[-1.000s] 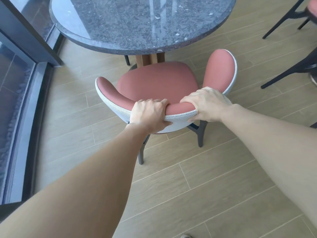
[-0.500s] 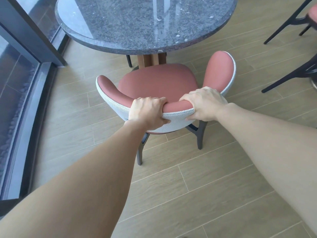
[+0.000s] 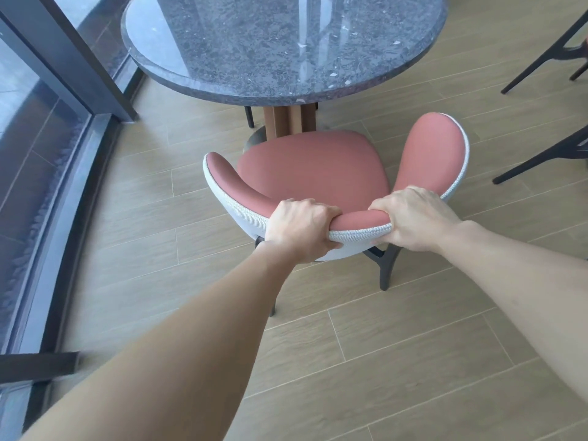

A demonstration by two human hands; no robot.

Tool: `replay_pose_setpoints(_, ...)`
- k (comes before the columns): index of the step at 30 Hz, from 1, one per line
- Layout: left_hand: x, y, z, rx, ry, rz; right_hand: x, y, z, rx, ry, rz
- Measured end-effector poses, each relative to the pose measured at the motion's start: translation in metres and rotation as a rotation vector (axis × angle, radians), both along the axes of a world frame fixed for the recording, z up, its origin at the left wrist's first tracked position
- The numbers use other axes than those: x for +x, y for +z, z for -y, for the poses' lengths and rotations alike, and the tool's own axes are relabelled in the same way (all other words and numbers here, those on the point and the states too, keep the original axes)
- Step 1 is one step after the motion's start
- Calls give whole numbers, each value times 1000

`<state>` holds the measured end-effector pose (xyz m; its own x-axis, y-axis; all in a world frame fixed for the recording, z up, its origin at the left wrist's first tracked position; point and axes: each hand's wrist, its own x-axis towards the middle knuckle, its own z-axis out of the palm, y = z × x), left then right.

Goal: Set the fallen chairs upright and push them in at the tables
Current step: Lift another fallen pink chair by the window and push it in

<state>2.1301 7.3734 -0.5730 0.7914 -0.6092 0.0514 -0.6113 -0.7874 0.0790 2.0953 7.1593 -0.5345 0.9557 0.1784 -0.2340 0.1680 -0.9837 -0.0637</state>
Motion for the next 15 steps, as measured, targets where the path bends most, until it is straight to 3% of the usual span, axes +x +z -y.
replay_pose_setpoints(15,22,-3,24,-82,82,48,32,-7,28,-27,80,23)
